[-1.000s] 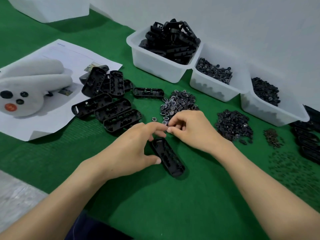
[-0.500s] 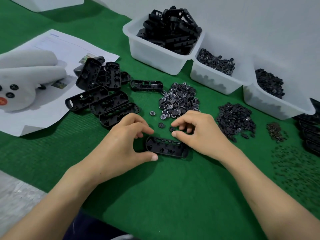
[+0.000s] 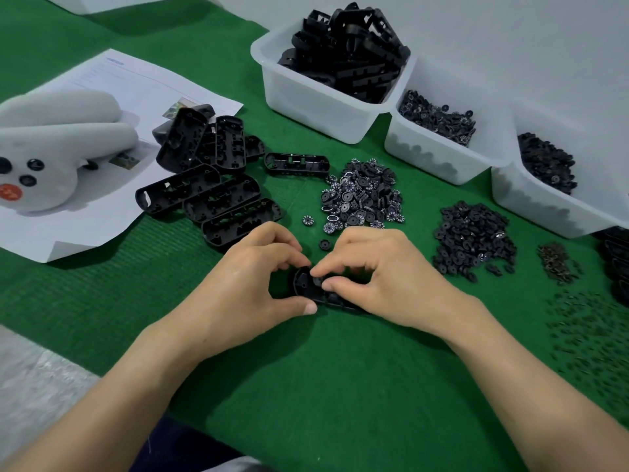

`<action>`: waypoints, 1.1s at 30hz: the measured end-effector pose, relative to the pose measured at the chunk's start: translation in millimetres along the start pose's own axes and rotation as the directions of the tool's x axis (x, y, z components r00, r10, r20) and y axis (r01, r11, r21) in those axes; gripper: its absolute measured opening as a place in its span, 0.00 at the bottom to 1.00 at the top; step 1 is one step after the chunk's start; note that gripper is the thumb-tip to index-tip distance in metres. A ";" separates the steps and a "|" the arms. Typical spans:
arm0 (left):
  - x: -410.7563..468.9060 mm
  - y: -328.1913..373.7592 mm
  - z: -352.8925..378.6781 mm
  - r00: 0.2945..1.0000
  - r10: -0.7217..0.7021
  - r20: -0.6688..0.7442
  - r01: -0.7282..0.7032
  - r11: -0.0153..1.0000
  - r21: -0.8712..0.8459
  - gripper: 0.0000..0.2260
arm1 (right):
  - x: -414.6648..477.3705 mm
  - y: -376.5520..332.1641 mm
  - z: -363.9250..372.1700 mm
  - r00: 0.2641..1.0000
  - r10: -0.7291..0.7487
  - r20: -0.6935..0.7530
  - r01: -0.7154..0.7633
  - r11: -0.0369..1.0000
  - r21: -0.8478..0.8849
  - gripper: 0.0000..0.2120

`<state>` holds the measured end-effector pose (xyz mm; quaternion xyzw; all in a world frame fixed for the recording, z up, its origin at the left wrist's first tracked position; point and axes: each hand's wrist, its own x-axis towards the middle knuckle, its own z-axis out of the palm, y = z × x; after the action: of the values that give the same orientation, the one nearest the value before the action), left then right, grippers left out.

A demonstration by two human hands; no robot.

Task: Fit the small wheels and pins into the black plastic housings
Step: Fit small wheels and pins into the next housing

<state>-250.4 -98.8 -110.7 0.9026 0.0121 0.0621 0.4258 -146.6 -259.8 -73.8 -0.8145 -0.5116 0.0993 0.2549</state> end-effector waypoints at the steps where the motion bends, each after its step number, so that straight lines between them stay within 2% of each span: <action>1: 0.0 -0.1 -0.1 1.000 -0.002 0.001 0.002 1.000 0.002 0.18 | 0.7 -0.4 -0.3 1.000 -0.016 0.013 0.016 1.000 -0.022 0.07; 7: 0.0 0.2 -0.2 1.000 -0.003 0.005 0.003 1.000 0.006 0.18 | -1.6 2.5 -2.8 0.996 -0.088 0.004 0.088 0.995 -0.054 0.06; 13: 0.0 0.2 -0.8 1.000 -0.004 0.002 0.004 1.000 0.002 0.19 | -1.2 1.1 0.2 0.997 -0.071 0.036 0.074 0.993 -0.092 0.05; 15: 0.0 0.4 -0.9 1.000 0.000 0.000 0.000 1.000 0.006 0.18 | 2.1 4.9 -4.4 1.000 -0.016 -0.004 0.016 1.000 -0.019 0.07; 17: 0.1 0.6 -0.9 1.000 -0.003 0.002 0.003 1.000 0.005 0.18 | 8.0 11.9 -6.4 0.985 0.109 -0.136 -0.109 0.994 0.003 0.06; 19: 0.1 0.8 -0.8 1.000 -0.009 0.000 0.009 1.000 0.005 0.18 | 13.9 17.7 -1.4 0.959 0.202 -0.197 -0.215 0.975 -0.050 0.05; 21: 0.1 1.2 -0.6 1.000 -0.009 -0.004 0.009 1.000 0.010 0.18 | 18.1 17.9 7.8 0.958 0.215 -0.189 -0.237 0.966 -0.106 0.06; 24: -0.2 1.8 -0.9 1.000 -0.008 -0.004 0.008 1.000 0.015 0.19 | 19.7 16.1 11.2 0.963 0.180 -0.201 -0.204 0.974 -0.102 0.04; 28: -0.6 1.5 -1.1 1.000 -0.004 0.000 0.004 1.000 0.011 0.18 | 1.9 19.6 -4.3 0.976 0.128 -0.177 -0.125 0.992 0.032 0.02; 31: -0.1 0.9 -1.3 1.000 -0.006 -0.003 0.006 1.000 0.007 0.18 | -17.1 16.5 -8.2 0.996 0.011 -0.087 -0.012 1.000 -0.006 0.03; 33: 0.2 1.8 -1.5 1.000 -0.005 0.000 0.005 1.000 0.008 0.19 | -22.6 14.3 -6.0 0.996 -0.035 -0.078 0.031 0.999 -0.044 0.05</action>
<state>-250.5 -98.8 -108.3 0.9042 0.0145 0.0610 0.4225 -143.1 -286.7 -78.3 -0.8145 -0.5166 0.0517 0.2589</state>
